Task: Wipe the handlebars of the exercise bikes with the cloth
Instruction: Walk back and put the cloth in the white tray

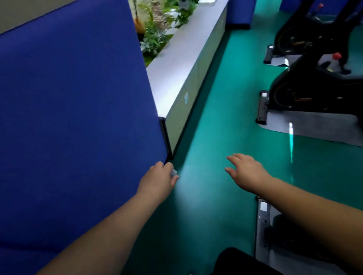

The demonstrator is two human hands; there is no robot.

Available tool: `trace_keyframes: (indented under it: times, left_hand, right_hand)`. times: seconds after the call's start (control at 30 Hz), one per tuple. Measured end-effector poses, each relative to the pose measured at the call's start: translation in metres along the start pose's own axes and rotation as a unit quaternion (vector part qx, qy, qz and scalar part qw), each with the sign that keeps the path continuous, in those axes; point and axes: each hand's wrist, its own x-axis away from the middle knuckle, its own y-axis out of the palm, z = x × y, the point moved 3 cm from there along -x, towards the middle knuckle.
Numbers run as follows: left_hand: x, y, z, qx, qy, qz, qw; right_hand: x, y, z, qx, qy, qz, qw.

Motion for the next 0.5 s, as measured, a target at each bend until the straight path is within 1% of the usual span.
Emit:
trace_keyframes:
  times: [0.2,0.5]
  left_hand:
    - [-0.096,-0.004,0.014,0.007,0.038,-0.015,0.999]
    - [-0.275,-0.028,0.056,-0.024,0.095,-0.037,0.994]
  right_hand:
    - [-0.058,-0.018,0.025,0.008,0.048,0.011,0.999]
    - [-0.205,-0.079,0.085,-0.003,0.081,0.024,0.996]
